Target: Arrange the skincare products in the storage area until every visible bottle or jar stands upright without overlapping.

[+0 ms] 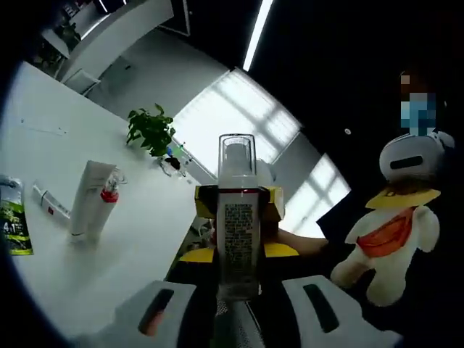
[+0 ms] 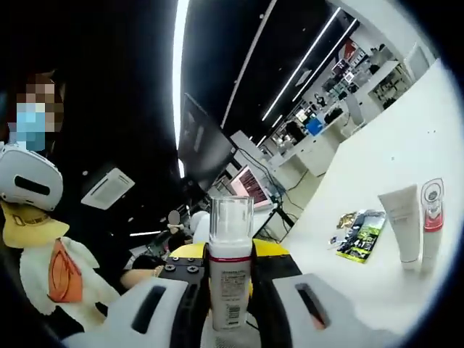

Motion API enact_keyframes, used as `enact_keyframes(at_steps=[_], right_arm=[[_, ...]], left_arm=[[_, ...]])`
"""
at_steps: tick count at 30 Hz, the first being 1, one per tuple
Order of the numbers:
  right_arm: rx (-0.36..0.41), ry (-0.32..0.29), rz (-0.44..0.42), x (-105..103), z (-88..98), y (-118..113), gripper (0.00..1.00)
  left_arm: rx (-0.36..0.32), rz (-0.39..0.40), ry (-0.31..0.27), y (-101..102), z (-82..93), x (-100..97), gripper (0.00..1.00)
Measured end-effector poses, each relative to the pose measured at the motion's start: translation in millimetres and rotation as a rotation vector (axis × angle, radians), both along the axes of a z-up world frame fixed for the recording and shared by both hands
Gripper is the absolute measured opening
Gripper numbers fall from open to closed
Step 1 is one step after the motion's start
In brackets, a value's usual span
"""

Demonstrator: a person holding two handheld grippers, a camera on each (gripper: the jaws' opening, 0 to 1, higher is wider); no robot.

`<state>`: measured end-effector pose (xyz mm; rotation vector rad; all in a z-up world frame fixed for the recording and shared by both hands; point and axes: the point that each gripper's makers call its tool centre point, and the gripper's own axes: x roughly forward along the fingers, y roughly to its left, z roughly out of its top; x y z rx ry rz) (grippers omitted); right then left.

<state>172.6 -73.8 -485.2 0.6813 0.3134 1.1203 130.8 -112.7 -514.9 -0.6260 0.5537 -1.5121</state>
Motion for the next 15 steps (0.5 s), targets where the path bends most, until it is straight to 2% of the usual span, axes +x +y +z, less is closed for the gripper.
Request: enact_keyframes(at_steps=[2,8,11,12,15], right_arm=[[-0.012,0.0,-0.002,-1.2,-2.2,-0.5,0.21],[-0.169,-0.037,-0.027,-0.1,-23.9,-3.4,0.21],[-0.255,-0.068,-0.025,0.1,-35.0,-5.5,0.21],[-0.279,-0.079,-0.024,-0.1,-37.6,-5.5,0.21],[-0.374,-0.131,-0.007,-2.2,-47.0,-4.3,0.21]], left_arm=[[0.029,0.007,-0.025,-1.2,-5.1,0.7,0.18],[0.156,0.012,-0.104,-2.8,-26.0,3.1,0.19],[0.263,0.003,-0.178,-4.3,-39.0,4.2,0.2],[0.273,0.001,-0.185,-4.5,-40.1,4.2,0.2],[0.389,-0.013,-0.283,-5.8,-53.6,6.7,0.2]])
